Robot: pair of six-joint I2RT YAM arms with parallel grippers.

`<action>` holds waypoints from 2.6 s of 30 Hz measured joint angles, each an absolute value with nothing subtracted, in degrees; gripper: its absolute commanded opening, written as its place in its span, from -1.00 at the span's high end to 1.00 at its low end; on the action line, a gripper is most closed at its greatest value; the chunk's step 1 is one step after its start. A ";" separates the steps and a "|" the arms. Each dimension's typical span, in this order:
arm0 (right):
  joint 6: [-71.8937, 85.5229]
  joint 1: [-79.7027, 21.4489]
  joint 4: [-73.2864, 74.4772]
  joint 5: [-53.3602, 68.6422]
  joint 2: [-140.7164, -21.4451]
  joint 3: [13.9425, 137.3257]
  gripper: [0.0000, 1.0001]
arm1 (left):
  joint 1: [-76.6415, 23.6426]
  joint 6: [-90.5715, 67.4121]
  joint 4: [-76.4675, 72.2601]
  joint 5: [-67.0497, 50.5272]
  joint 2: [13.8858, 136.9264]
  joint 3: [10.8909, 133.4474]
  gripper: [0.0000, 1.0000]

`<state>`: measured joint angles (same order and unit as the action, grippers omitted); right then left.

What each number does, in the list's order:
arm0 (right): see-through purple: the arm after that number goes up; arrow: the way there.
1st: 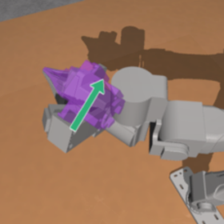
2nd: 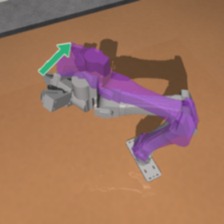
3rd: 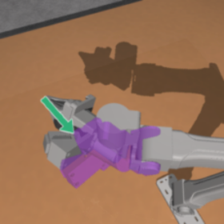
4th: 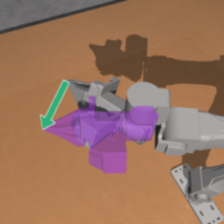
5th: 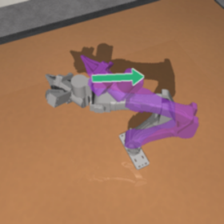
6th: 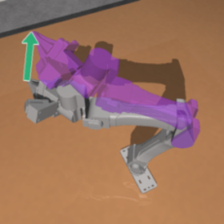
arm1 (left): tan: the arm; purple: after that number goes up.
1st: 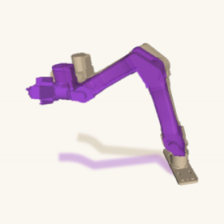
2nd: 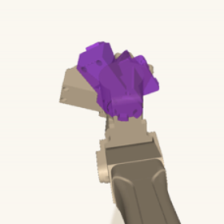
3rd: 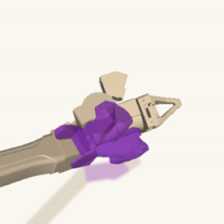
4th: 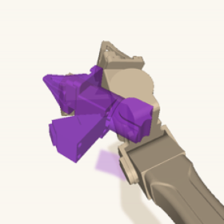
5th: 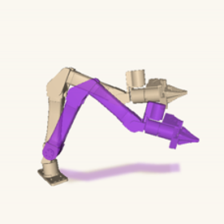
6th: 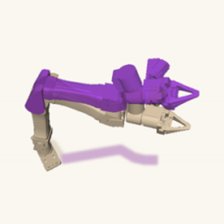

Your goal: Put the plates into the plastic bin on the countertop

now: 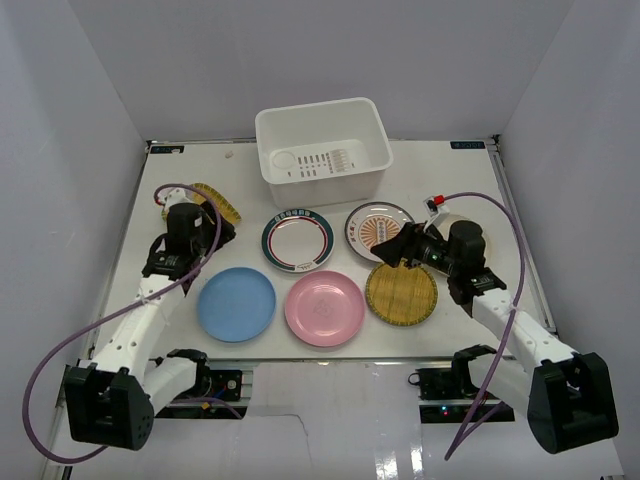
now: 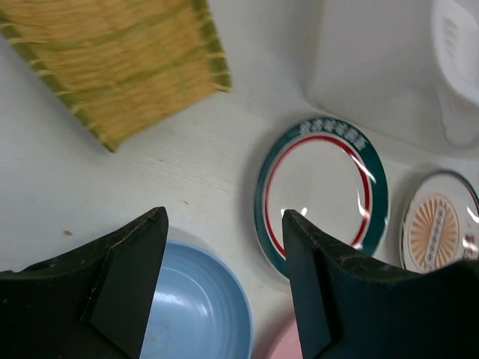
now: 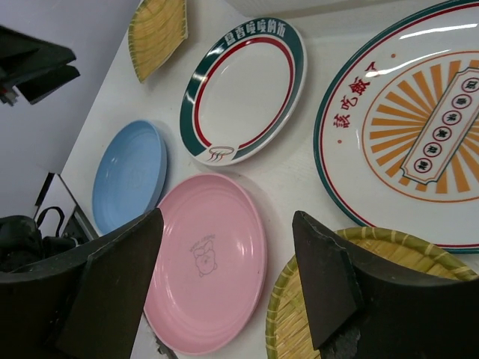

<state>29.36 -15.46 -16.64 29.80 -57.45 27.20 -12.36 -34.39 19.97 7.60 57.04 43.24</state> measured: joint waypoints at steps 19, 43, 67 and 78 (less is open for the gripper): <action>28.16 -27.83 -17.80 29.69 -61.14 27.20 -0.44 | 21.80 -43.48 3.16 -6.11 83.24 40.51 -0.20; 25.63 -39.03 -16.25 23.55 -66.43 31.55 -0.41 | 23.90 -47.03 -18.81 -19.73 90.02 35.66 -0.16; 17.47 -38.85 -4.14 6.96 -83.59 42.76 -0.40 | 24.01 -48.82 -19.94 -21.02 101.78 45.50 1.00; 10.22 -38.65 1.54 11.88 -89.41 42.59 0.48 | 24.01 -52.12 -17.54 -20.29 82.15 39.83 1.00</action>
<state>10.22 -38.65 1.54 11.88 -89.41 42.59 24.01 -52.12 -17.54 -20.29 82.15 39.83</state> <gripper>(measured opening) 0.375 0.159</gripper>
